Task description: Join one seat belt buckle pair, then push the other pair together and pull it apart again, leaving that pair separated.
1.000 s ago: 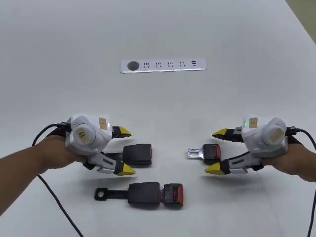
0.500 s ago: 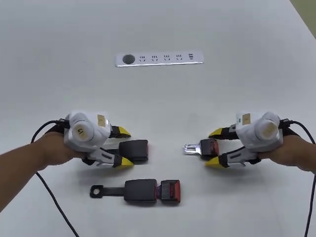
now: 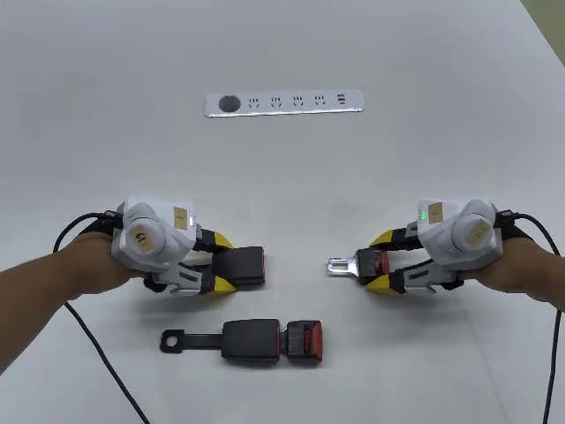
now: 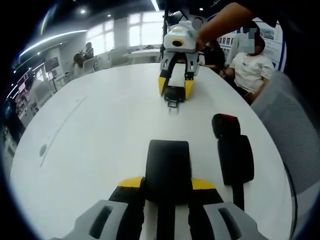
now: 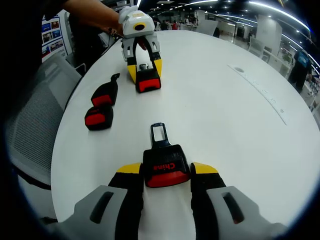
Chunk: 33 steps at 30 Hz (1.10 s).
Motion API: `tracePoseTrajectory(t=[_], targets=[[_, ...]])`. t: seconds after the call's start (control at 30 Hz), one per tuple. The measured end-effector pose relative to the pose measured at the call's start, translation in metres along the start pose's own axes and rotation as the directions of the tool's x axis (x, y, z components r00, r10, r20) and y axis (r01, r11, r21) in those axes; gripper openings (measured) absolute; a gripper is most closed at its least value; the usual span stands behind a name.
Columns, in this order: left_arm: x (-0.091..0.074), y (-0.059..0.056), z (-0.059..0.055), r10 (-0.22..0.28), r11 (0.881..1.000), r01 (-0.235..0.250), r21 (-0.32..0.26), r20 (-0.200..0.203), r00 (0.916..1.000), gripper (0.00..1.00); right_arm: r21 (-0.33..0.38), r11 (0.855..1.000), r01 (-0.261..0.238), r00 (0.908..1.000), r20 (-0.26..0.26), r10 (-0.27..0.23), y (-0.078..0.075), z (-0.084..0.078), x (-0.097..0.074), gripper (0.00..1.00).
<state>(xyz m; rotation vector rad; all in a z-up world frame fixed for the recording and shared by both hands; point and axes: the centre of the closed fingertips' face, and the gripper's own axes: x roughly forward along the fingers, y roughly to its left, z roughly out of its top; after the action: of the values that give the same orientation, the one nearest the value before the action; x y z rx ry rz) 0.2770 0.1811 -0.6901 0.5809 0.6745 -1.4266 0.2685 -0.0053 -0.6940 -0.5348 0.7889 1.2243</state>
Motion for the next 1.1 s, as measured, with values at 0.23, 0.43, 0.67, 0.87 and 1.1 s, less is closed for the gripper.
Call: tracePoseTrajectory(t=[0.23, 0.43, 0.67, 0.87, 1.1], targets=[[0.001, 0.000, 0.000, -0.011, 1.000, 0.011, 0.012, -0.012, 0.9999, 0.34, -0.011, 1.000, -0.006, 0.9999, -0.008, 0.006, -0.001, 0.000, 0.001, 0.35], [0.001, -0.001, 0.002, -0.012, 1.000, 0.012, 0.012, -0.019, 0.9997, 0.33, -0.021, 1.000, -0.010, 0.9999, -0.004, 0.010, 0.000, 0.004, 0.002, 0.35], [0.001, -0.001, 0.003, -0.013, 1.000, 0.013, 0.014, -0.028, 0.9995, 0.33, -0.026, 1.000, -0.014, 0.9998, 0.016, 0.015, 0.000, 0.015, 0.013, 0.35], [0.001, -0.002, 0.003, -0.014, 1.000, 0.015, 0.013, -0.032, 0.9994, 0.33, -0.031, 0.999, -0.017, 0.9992, 0.036, 0.018, 0.005, 0.026, 0.023, 0.35], [0.001, -0.001, 0.002, -0.015, 1.000, 0.015, 0.014, -0.039, 0.9991, 0.33, -0.029, 0.999, -0.022, 0.9983, 0.053, 0.023, 0.005, 0.033, 0.027, 0.35]])
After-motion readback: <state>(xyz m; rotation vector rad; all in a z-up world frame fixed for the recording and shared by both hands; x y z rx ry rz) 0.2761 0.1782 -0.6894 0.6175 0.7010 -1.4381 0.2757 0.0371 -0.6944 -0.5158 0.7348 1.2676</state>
